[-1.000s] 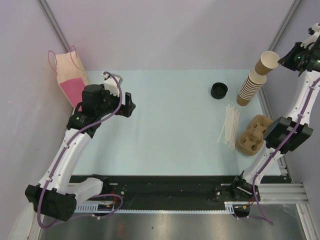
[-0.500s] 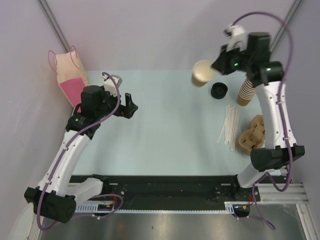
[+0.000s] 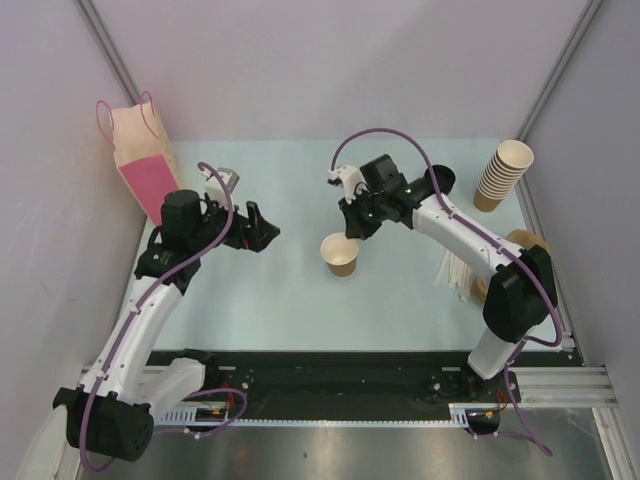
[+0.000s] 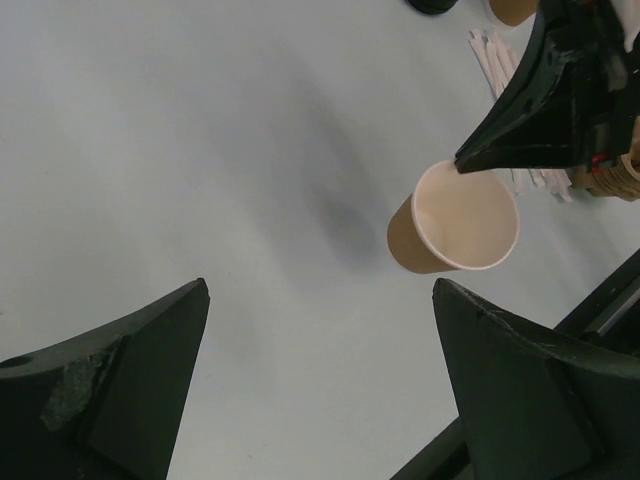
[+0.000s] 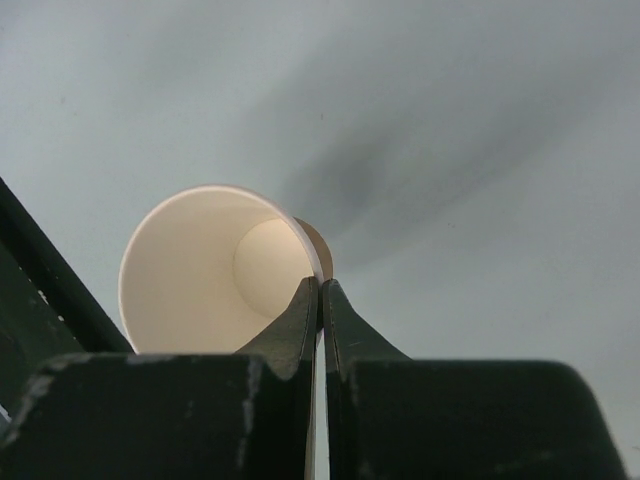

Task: Pack the takeout coffee

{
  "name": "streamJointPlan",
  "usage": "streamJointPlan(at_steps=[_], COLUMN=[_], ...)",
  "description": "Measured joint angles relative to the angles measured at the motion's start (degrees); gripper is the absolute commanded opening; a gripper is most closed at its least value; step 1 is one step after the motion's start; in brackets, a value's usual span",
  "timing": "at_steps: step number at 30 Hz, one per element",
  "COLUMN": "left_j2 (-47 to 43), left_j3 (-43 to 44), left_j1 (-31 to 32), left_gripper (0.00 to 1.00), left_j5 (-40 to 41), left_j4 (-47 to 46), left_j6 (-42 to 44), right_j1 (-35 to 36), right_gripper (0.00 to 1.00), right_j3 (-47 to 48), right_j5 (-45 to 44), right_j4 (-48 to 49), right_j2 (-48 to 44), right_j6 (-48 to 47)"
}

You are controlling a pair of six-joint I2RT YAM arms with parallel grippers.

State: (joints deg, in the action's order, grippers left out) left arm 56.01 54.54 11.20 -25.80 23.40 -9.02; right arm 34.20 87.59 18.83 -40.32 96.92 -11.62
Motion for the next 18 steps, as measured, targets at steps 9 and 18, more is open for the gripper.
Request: streamJointPlan(at_steps=[9,18], left_j2=[-0.8,0.9], left_j3=[-3.5,-4.2], left_j1=[-0.2,-0.2], left_gripper=[1.00,0.99], left_j5=[-2.9,-5.1], left_j4=[-5.1,-8.4], left_j6=[-1.6,-3.7], right_j1=[0.8,-2.8], right_gripper=[0.00,0.00], right_j3=[-12.5,-19.9], right_j5=[0.2,3.4], right_j4=[11.1,20.1], right_j2=[-0.4,-2.1], right_j6=[0.6,1.5])
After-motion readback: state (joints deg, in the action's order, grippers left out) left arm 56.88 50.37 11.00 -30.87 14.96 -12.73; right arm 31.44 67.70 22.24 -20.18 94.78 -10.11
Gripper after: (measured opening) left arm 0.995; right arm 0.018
